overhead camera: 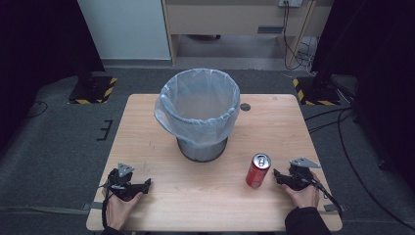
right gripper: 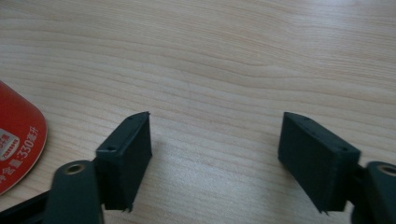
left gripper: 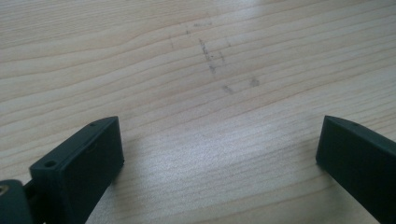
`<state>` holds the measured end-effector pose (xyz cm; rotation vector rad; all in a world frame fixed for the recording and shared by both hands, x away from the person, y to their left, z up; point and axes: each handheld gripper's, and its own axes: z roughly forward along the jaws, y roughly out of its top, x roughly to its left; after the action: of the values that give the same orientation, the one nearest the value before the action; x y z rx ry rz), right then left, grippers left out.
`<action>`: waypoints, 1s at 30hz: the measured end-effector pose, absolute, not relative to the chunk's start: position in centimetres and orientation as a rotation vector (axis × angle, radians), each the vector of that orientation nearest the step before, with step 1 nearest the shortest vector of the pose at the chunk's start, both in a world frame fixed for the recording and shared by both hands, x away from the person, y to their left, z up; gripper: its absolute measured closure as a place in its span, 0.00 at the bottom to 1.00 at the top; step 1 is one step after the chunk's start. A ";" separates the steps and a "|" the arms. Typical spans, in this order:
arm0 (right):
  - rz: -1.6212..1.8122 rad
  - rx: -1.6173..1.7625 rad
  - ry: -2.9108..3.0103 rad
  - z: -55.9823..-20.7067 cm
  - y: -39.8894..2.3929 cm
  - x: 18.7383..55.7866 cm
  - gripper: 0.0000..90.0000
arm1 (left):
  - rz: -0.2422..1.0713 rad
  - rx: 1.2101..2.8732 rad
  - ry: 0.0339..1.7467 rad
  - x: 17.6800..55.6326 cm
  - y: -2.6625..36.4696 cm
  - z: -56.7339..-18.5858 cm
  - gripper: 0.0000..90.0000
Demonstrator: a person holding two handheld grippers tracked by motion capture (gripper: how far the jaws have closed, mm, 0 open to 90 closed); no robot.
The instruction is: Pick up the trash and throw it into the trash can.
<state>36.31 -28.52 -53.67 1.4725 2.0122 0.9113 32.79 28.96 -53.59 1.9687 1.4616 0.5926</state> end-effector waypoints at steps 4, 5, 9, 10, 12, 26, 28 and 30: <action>0.969 1.443 1.961 -53.1 -29.0 35.8 0.33 | 0.600 1.961 1.474 32.4 29.0 -53.6 0.00; 0.995 1.434 1.941 -52.8 -29.1 35.6 0.33 | 0.602 1.959 1.477 32.3 29.0 -53.6 0.00; 1.060 1.415 1.885 -52.0 -29.2 35.2 0.32 | 0.604 1.956 1.482 32.2 29.0 -53.6 0.00; 1.092 1.402 1.868 -51.7 -29.3 35.0 0.31 | 0.603 1.956 1.482 32.2 29.0 -53.6 0.00; 1.121 1.384 1.859 -51.3 -29.3 34.8 0.29 | 0.602 1.958 1.480 32.2 29.0 -53.6 0.00; 1.270 1.338 1.727 -47.6 -29.9 33.9 0.27 | 0.600 1.964 1.475 32.3 29.0 -53.6 0.00; 1.277 1.331 1.715 -47.2 -29.9 33.8 0.27 | 0.599 1.964 1.475 32.3 29.0 -53.6 0.00; 1.296 1.319 1.692 -46.5 -29.9 33.6 0.27 | 0.599 1.964 1.475 32.3 29.0 -53.6 0.00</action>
<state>33.59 -29.88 -46.48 1.3193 1.6918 1.2961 32.27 28.99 -53.60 1.9636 1.4753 0.5993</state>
